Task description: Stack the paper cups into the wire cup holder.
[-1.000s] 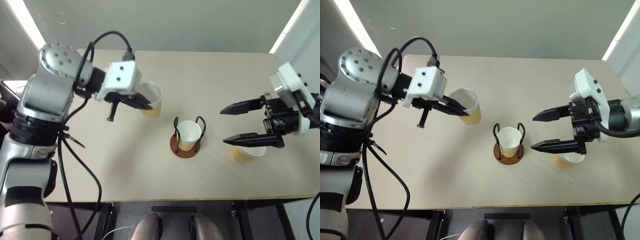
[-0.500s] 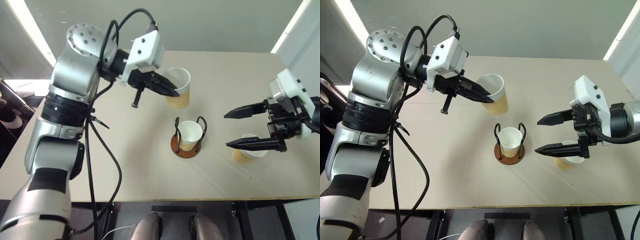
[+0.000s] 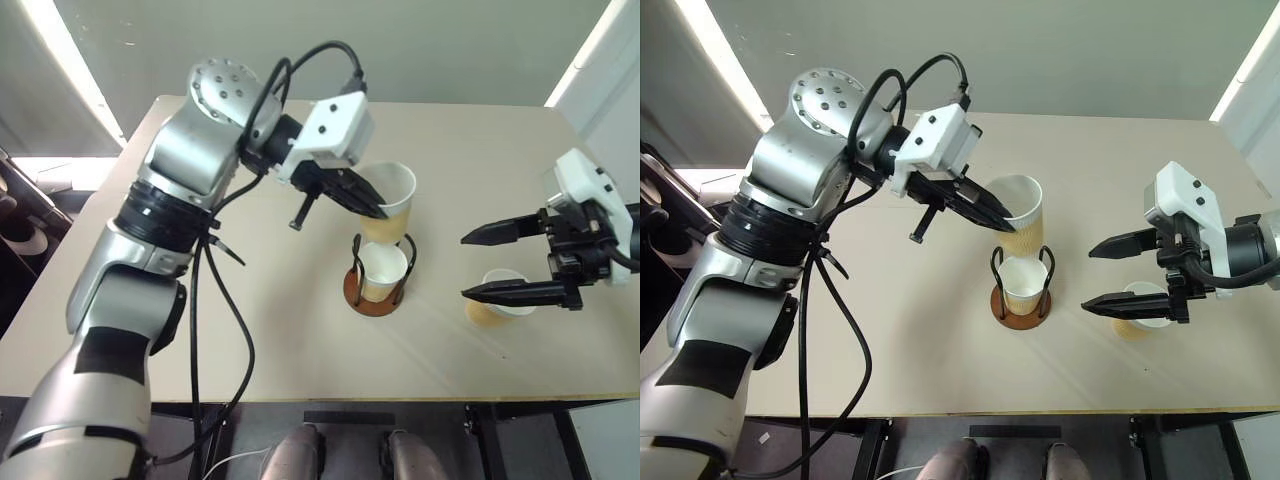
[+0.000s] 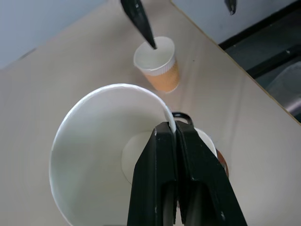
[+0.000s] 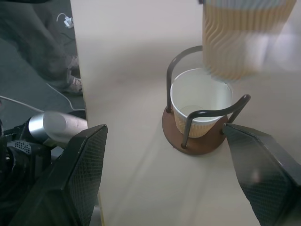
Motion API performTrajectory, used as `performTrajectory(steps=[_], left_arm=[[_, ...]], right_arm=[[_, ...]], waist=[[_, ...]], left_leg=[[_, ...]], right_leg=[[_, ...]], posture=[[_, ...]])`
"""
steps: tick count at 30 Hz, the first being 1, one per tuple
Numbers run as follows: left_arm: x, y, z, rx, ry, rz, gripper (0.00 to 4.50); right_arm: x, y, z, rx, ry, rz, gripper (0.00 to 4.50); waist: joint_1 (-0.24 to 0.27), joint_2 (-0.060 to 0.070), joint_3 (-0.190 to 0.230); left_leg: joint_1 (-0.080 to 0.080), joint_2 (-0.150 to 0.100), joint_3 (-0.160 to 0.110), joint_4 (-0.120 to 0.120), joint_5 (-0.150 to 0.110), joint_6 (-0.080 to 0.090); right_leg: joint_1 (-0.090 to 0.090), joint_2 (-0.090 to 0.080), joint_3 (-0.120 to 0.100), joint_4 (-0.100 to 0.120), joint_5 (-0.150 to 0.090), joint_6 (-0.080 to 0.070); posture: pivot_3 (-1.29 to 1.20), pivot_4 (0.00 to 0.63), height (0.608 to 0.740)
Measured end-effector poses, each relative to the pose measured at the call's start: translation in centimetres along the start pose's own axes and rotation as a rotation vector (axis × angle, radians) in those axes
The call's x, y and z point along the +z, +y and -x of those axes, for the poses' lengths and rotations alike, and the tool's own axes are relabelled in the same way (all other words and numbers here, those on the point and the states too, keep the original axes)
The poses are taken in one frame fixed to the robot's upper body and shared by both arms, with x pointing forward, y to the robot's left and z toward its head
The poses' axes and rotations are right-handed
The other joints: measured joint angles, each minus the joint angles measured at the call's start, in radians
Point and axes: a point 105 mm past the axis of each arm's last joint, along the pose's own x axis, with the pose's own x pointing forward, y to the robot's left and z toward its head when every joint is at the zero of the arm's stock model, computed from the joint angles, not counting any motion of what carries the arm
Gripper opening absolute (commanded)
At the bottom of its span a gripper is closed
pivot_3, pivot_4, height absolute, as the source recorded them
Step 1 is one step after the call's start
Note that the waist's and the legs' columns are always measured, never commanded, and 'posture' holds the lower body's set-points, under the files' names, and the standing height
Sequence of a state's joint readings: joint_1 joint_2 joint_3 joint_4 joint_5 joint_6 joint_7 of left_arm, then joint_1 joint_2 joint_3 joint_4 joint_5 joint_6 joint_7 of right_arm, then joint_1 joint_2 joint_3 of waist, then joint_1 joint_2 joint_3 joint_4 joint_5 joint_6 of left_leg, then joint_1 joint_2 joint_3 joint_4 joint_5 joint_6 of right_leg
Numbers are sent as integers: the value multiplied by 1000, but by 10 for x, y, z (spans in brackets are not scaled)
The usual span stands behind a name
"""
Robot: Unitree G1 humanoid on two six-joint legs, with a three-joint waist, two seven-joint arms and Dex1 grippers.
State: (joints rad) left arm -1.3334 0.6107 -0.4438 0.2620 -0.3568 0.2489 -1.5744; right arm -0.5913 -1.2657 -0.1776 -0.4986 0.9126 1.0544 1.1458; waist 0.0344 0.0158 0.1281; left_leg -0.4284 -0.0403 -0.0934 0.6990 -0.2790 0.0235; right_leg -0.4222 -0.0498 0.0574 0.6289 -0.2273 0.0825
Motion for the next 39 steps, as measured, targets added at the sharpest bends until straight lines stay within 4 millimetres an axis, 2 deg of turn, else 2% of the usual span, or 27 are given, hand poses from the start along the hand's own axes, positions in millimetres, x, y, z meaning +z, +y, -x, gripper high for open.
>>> performTrajectory(steps=[6,12,29,33,36,39], left_arm=[[-2,-9,-7,-54,5,-3,21],[-12,-18,-12,-87,25,7,21],[-22,-18,-26,-96,46,-17,21],[-24,-17,-35,-105,43,-24,21],[-25,-17,-36,-105,53,-42,626],[-30,-15,-35,-96,79,-47,1595]], right_arm=[[-2,2,0,-5,0,-18,4089],[-1,3,1,-15,-7,-16,4089],[-1,3,1,-19,-4,-19,4089],[-3,5,1,-13,2,-28,4089],[-5,5,0,-13,8,-30,4089],[-7,5,0,-17,17,-32,4089]], waist=[[0,0,0],[1,0,0],[1,0,0],[4,0,0],[4,0,0],[4,0,0]], left_leg=[[0,0,0,0,0,0],[0,0,0,1,0,0],[0,0,0,1,0,0],[0,0,0,2,0,0],[0,0,0,1,0,0],[0,0,0,2,0,0]], right_leg=[[0,0,0,0,0,0],[0,0,0,0,0,1],[0,0,0,1,0,1],[0,0,0,1,0,1],[0,0,0,1,0,1],[0,0,0,1,0,1]], posture=[[0,150,740],[0,150,740],[0,150,740],[0,150,740],[0,150,740],[0,150,740]])
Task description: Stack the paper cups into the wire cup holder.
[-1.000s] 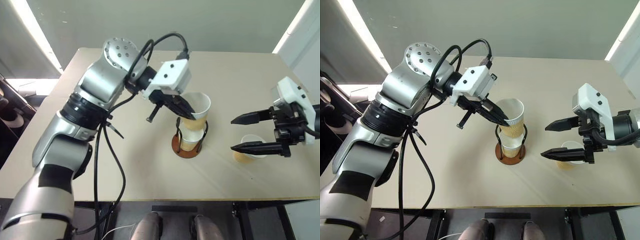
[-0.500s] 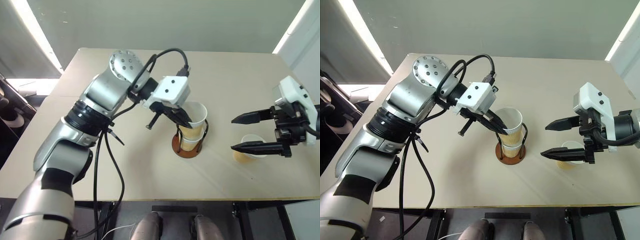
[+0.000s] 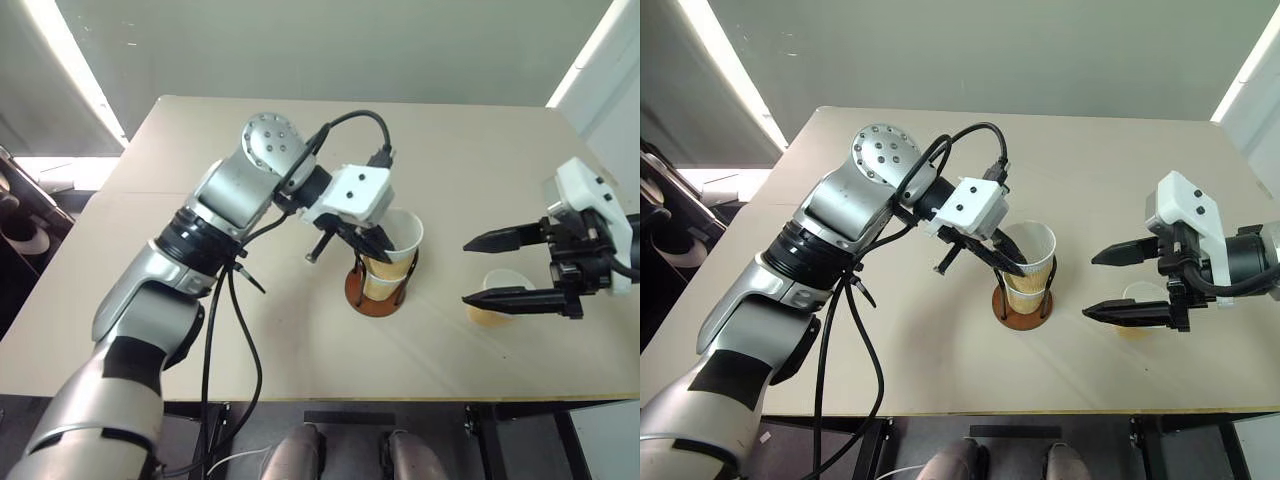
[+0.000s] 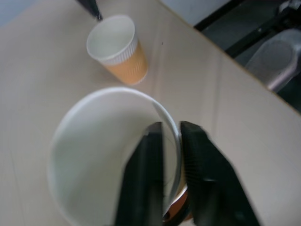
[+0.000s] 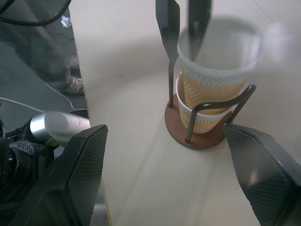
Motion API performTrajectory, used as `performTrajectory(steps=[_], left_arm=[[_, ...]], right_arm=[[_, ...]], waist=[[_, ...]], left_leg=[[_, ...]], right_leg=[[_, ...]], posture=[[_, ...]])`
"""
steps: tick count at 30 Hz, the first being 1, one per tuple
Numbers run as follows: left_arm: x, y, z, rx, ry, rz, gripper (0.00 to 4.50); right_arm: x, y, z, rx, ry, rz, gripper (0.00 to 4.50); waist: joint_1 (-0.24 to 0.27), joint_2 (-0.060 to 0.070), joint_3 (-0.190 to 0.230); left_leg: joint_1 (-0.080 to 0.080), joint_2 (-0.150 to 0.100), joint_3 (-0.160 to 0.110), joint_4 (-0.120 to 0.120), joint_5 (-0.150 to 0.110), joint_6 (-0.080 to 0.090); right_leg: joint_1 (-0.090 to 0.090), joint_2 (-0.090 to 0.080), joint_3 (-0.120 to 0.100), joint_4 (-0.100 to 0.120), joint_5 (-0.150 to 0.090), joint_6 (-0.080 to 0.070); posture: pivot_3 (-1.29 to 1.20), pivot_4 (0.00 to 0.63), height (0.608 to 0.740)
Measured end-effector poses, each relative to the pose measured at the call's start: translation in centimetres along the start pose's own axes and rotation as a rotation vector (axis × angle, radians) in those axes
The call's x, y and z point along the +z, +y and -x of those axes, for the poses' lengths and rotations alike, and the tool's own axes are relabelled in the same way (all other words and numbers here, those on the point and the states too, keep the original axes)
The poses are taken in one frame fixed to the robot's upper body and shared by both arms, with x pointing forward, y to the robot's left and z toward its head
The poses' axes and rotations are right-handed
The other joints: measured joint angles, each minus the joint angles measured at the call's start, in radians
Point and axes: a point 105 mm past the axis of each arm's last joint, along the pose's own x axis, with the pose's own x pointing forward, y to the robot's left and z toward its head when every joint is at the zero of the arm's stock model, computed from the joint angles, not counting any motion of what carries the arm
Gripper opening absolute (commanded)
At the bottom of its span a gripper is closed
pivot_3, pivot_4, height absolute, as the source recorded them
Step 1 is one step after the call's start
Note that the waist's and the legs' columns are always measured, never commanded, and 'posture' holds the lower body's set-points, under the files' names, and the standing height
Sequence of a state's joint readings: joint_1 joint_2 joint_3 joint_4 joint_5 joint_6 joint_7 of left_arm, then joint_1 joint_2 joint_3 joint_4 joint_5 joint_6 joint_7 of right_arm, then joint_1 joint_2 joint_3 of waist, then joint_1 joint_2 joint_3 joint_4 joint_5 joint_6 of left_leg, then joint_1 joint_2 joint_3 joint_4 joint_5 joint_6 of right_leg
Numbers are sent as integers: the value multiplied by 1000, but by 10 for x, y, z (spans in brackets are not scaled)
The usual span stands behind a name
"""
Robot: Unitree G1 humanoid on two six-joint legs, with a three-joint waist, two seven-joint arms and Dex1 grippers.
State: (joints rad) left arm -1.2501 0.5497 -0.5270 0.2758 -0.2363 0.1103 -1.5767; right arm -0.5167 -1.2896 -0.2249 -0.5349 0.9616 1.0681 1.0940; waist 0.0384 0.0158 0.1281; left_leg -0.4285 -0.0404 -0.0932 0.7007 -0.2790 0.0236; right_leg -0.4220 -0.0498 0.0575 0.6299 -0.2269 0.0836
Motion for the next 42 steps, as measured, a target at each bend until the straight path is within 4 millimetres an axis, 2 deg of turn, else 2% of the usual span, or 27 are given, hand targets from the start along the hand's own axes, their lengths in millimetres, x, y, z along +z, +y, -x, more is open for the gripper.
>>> performTrajectory(steps=[2,8,9,18,25,35,42], left_arm=[[1,1,-1,0,-5,-1,2195],[4,3,3,32,-38,6,4366],[4,4,5,40,-48,20,4477],[11,7,44,182,-153,139,4477],[8,-3,68,263,-171,220,4477],[-2,-11,81,337,-127,288,4477],[-1,-11,80,346,-124,289,4477]], right_arm=[[-1,1,-1,-3,4,2,4089],[-1,3,-3,-27,9,30,4089],[-3,3,-4,-35,12,35,4089],[-24,-1,-6,-99,126,67,4089],[-66,-4,-10,-95,295,59,4089],[-98,-21,-3,-148,453,93,4089],[-99,-26,1,-145,461,93,4089]], waist=[[1,0,0],[1,0,0],[2,0,0],[0,0,0],[2,0,0],[0,0,0],[-1,0,0]], left_leg=[[0,0,0,0,0,0],[0,0,0,0,0,0],[0,0,0,0,0,0],[0,0,0,0,0,0],[0,0,0,0,0,0],[4,0,0,1,0,0],[4,0,0,0,0,0]], right_leg=[[0,0,0,0,0,0],[0,0,0,0,0,0],[0,0,0,0,0,0],[0,0,0,0,0,0],[0,0,0,0,0,1],[4,0,0,0,1,1],[4,0,0,0,1,1]], posture=[[0,150,740],[0,150,740],[0,150,740],[0,150,740],[0,150,740],[0,150,740],[0,150,740]])
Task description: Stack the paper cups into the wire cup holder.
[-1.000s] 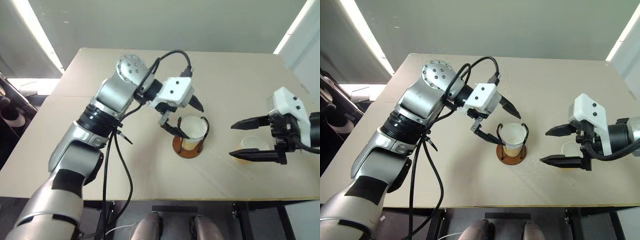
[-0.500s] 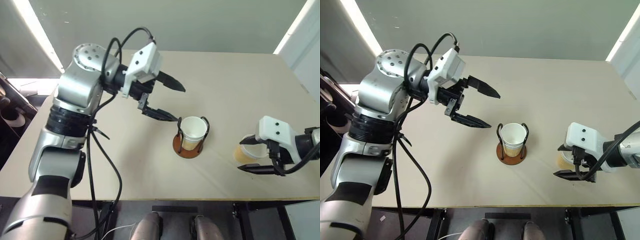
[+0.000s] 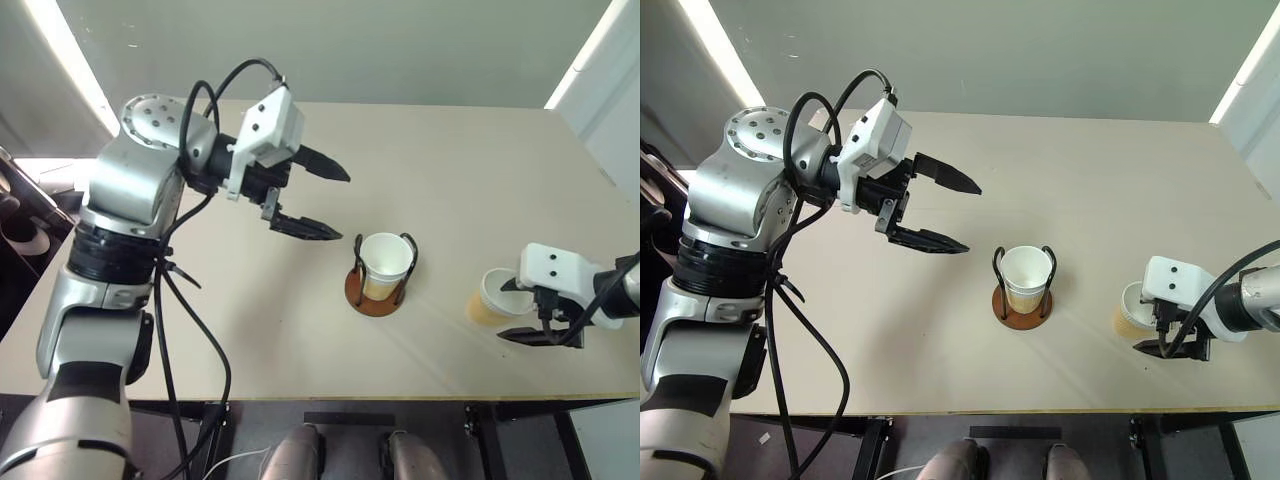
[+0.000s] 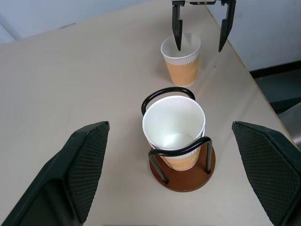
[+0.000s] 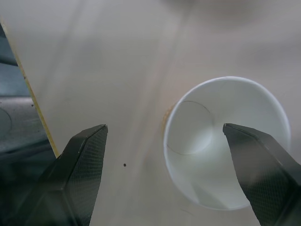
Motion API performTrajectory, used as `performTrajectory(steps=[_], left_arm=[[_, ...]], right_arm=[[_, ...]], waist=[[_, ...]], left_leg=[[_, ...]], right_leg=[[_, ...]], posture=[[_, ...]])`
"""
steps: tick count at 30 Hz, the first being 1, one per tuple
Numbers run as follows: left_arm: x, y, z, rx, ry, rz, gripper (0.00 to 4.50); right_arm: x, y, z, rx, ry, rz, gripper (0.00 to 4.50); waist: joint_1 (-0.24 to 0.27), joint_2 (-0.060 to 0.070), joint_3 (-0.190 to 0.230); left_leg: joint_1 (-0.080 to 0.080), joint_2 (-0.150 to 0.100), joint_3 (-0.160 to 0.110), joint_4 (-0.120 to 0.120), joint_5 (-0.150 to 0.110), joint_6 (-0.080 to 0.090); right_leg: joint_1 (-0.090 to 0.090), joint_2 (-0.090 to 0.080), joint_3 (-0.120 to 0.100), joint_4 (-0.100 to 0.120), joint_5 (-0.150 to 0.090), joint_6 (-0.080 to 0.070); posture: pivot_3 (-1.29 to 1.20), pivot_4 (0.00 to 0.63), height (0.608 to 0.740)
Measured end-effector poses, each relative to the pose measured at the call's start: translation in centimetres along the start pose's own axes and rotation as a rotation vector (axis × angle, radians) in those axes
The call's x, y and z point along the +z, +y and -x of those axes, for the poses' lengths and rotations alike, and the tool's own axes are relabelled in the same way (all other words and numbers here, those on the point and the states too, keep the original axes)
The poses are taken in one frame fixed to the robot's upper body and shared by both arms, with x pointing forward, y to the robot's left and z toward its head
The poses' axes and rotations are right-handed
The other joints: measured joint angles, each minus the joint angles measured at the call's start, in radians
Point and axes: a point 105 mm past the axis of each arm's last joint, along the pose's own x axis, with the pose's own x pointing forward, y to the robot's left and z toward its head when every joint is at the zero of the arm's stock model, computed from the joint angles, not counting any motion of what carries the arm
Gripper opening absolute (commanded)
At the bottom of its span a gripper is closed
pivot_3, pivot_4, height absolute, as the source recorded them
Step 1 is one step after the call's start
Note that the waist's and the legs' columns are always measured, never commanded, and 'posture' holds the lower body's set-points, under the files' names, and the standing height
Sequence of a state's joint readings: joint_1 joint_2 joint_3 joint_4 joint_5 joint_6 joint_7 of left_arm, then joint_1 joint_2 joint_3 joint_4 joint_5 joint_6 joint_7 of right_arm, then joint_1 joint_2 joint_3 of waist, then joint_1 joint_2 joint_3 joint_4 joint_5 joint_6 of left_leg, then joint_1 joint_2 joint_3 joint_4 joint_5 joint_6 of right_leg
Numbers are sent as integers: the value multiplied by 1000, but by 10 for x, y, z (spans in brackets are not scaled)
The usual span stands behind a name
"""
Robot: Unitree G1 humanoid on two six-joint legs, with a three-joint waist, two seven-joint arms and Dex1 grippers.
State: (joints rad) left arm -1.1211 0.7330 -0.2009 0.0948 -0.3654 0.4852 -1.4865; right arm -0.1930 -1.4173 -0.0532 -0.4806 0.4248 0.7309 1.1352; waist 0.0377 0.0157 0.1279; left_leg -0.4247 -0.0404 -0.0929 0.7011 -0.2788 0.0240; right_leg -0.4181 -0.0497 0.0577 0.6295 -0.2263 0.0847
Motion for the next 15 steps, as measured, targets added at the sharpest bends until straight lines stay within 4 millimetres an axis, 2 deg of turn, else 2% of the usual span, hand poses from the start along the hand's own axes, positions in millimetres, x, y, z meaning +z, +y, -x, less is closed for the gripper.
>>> performTrajectory(steps=[4,7,12,15], left_arm=[[0,1,0,6,1,1,4477],[-2,1,1,11,9,-3,4500],[-6,1,4,22,30,-5,4500],[-10,0,7,33,51,-3,4500]], right_arm=[[-4,1,-4,7,21,10,4089],[-6,2,-9,9,26,28,3163],[-10,1,-21,3,57,84,1326],[-6,-1,-24,-5,41,105,249]], waist=[[0,0,0],[-1,0,0],[-2,0,0],[-4,0,0]], left_leg=[[0,0,0,0,0,0],[0,0,0,0,0,0],[0,0,0,0,0,0],[0,0,0,0,0,0]], right_leg=[[0,0,0,0,0,0],[0,0,0,0,0,0],[0,0,0,0,0,0],[0,0,0,0,0,0]], posture=[[0,150,740],[0,150,740],[0,150,740],[0,150,740]])
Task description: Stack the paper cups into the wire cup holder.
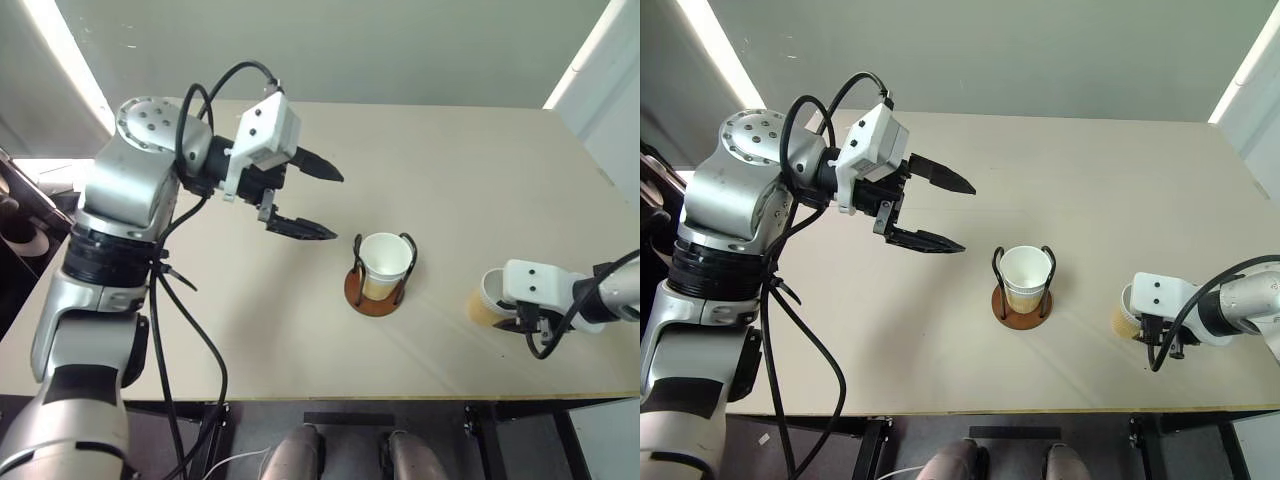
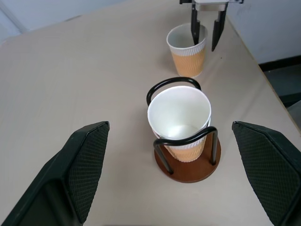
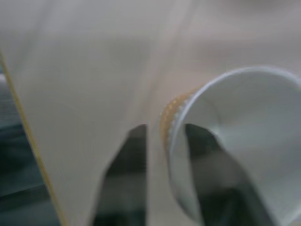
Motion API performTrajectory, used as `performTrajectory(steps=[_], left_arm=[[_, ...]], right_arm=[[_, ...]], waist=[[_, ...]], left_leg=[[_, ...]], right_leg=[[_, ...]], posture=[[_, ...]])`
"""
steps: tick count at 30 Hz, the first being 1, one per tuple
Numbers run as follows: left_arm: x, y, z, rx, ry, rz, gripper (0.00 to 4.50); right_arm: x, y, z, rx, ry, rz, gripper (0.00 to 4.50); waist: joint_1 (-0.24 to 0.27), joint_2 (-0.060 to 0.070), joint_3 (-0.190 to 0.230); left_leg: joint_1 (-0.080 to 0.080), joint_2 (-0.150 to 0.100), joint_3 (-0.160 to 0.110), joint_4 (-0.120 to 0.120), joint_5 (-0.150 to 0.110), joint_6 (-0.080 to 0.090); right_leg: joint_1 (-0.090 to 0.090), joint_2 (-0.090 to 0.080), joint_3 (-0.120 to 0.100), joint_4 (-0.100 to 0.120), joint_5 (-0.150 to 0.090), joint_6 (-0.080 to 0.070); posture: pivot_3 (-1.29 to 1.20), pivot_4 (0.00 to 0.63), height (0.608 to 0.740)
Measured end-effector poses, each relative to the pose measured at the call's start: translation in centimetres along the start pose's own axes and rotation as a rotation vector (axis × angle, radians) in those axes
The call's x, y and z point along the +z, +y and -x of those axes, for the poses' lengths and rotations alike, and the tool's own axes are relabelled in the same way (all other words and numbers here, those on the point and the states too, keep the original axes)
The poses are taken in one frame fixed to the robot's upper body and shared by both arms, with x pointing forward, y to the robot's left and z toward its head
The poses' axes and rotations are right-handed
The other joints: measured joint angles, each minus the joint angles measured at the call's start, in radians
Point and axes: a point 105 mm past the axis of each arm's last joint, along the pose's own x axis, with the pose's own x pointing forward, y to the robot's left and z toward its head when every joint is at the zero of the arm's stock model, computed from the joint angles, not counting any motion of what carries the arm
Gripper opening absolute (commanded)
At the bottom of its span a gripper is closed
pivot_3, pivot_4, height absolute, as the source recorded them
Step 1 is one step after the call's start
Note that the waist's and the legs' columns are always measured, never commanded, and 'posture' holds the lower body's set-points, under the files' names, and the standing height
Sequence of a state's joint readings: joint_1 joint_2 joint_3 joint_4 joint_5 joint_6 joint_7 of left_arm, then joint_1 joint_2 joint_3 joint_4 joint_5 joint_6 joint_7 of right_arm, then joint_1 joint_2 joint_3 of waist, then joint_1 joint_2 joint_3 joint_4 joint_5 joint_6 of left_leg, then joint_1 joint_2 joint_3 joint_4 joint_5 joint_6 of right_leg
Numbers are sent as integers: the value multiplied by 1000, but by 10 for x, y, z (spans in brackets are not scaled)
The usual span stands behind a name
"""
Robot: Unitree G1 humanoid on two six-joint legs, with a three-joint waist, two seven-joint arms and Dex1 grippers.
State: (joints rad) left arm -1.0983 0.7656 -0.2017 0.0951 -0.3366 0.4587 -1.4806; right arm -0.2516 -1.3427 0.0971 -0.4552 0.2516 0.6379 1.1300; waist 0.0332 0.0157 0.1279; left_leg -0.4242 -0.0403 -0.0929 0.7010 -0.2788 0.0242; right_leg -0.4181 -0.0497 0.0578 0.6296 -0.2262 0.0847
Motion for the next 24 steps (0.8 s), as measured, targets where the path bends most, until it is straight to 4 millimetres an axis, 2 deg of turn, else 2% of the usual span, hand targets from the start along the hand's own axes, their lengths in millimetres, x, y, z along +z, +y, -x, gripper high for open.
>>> performTrajectory(steps=[1,5,8,12,14,19,24], left_arm=[[-3,0,2,5,12,7,4500],[-16,-4,13,14,68,36,4500],[-29,-12,23,5,107,77,4500],[-39,-19,25,-7,126,116,4500],[-40,-19,26,-7,127,116,4500],[-41,-20,26,-3,130,119,4500],[-41,-20,25,2,128,118,4500]], right_arm=[[2,-1,0,-2,-6,6,39],[11,-7,8,-11,-26,35,39],[28,-20,23,-51,-65,70,39],[59,-41,49,-144,-135,155,39],[69,-43,54,-156,-156,183,39],[112,-48,72,-156,-230,342,39],[150,-46,73,-118,-282,487,39]], waist=[[-1,0,0],[-5,0,0],[-9,0,0],[-7,0,0],[-5,-1,0],[-12,-1,0],[-17,-1,0]], left_leg=[[0,0,0,0,0,0],[0,0,0,0,0,0],[0,0,0,-1,0,0],[0,0,0,0,0,0],[0,0,-1,0,0,0],[0,1,-1,-1,0,0],[0,0,-1,-2,0,0]], right_leg=[[0,0,0,0,0,0],[0,0,0,-1,0,0],[0,1,0,0,0,0],[0,1,0,-1,0,0],[0,1,0,-1,0,0],[-1,1,0,-1,-1,-1],[-2,1,0,-1,-1,-2]], posture=[[0,150,740],[0,150,740],[0,150,740],[0,150,740],[0,150,740],[0,150,740],[0,150,740]])
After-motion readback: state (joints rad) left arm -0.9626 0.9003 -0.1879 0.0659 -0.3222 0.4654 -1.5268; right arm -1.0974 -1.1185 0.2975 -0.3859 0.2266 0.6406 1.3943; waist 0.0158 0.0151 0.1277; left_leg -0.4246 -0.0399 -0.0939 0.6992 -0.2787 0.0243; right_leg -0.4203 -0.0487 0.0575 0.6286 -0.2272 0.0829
